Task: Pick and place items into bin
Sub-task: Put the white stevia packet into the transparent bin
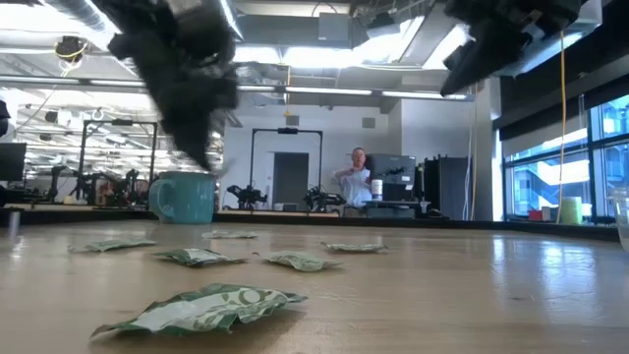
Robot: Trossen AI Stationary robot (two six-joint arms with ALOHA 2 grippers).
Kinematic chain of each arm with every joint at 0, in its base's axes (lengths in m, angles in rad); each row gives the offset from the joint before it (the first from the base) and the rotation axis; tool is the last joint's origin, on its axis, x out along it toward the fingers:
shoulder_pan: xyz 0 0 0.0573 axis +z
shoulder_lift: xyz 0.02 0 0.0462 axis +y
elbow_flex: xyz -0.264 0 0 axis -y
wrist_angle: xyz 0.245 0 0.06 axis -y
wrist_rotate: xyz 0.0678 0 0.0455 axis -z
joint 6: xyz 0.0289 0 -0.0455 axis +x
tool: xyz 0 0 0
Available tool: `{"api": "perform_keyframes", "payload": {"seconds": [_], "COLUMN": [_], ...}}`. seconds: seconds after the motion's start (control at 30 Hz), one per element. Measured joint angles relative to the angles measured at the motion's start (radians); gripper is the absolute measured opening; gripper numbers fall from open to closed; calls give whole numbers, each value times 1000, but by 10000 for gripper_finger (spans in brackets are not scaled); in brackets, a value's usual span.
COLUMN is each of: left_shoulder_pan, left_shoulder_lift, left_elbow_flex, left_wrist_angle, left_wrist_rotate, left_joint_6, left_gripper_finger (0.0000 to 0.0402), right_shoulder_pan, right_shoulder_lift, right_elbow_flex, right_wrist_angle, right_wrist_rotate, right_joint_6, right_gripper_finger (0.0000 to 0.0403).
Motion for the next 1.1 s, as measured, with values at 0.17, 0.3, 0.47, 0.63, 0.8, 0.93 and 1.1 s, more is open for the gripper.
{"api": "perform_keyframes", "payload": {"seconds": [0.17, 0.3, 0.47, 0.63, 0.8, 0.93, 1.1], "left_shoulder_pan": [0, 0, 0, 0, 0, 2, 1], "left_shoulder_lift": [0, 0, 27, 119, 245, 346, 458], "left_elbow_flex": [1, 1, 1, 3, 76, 164, 270], "left_wrist_angle": [386, 551, 622, 703, 720, 721, 721], "left_wrist_rotate": [236, 439, 557, 624, 737, 880, 1004], "left_joint_6": [118, 81, -15, -95, -151, -195, -225], "left_gripper_finger": [3, 3, 3, 3, 3, 3, 3], "right_shoulder_pan": [0, 2, 2, 3, 13, 34, 64], "right_shoulder_lift": [19, 63, 134, 198, 249, 284, 324], "right_elbow_flex": [0, 0, 0, 0, 0, 0, 0], "right_wrist_angle": [175, 255, 387, 532, 601, 630, 674], "right_wrist_rotate": [1, -2, -84, -110, -231, -260, -260], "right_joint_6": [-88, -222, -339, -363, -396, -418, -423], "right_gripper_finger": [133, 133, 133, 133, 133, 133, 133]}}
